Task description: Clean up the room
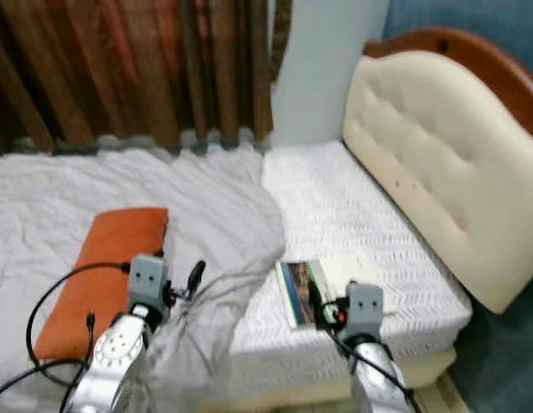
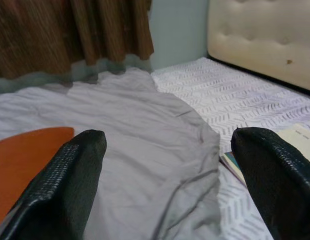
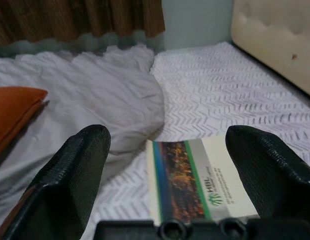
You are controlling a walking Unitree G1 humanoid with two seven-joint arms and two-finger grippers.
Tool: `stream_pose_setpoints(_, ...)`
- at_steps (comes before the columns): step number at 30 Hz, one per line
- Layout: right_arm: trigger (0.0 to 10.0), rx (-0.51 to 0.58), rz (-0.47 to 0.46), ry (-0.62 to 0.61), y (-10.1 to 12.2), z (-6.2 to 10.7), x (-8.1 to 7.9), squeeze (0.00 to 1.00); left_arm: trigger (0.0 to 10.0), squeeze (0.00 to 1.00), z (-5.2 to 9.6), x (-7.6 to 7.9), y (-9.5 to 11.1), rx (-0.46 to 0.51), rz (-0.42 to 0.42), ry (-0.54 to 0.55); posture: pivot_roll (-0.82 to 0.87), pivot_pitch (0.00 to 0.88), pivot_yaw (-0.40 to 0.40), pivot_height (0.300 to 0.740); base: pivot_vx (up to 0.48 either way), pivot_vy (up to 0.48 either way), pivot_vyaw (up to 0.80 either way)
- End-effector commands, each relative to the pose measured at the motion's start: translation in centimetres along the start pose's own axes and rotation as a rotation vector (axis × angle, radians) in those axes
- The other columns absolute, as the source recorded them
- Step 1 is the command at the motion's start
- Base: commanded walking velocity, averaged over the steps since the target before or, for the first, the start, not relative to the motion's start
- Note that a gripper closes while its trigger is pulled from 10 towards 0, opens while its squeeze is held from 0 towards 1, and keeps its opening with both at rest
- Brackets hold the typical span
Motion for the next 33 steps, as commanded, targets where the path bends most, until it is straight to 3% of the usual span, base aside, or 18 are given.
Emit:
stream_pose_setpoints(1, 10.0, -0.004, 0.003, 0.023, 0.2, -0.6, -0.5, 0.00, 10.0, 0.00, -0.2, -0.6, 0.2, 0.006, -0.019, 0.018, -0.04, 0.000, -0.032, 0.740, 0.000, 0.480, 0.00)
stream_pose_setpoints(8, 10.0, -0.014, 0.018, 0.052, 0.3, -1.3, -0.9, 0.00, 10.0, 0.00, -0.3, -0.1, 0.3, 0.008, -0.066, 0.027, -0.04, 0.000, -0.029, 0.740, 0.000, 0.137, 0.22)
stream_pose_setpoints(18, 10.0, -0.019, 0.010, 0.119, 0.2, -1.6, -2.2, 0.00, 10.0, 0.00, -0.6, -0.9, 0.5, 0.002, -0.122, 0.066, -0.03, 0.000, -0.029, 0.740, 0.000, 0.000, 0.22)
stream_pose_setpoints(21, 10.0, -0.031, 0.007, 0.123, 0.0, -1.7, -2.4, 0.00, 10.0, 0.00, -0.5, -1.1, 0.6, 0.008, -0.060, 0.075, -0.04, 0.000, -0.028, 0.740, 0.160, 0.000, 0.00)
stream_pose_setpoints(33, 10.0, -0.021, -0.005, 0.075, -0.1, -1.4, -1.5, 0.00, 10.0, 0.00, -0.1, -1.4, 0.5, 0.013, -0.029, 0.065, -0.03, 0.000, -0.025, 0.740, 0.478, 0.000, 0.00)
Point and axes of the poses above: a point about 5 cm out from each wrist's last joint towards the gripper, its own z axis pointing back from the gripper into the wrist, its own y axis along the axis of the wrist's last joint, x = y × z, the point moved 1 cm from there along -z, pointing out of the wrist towards the gripper, and after that the axes turned 7 degrees about -z, right-handed, at the moved point
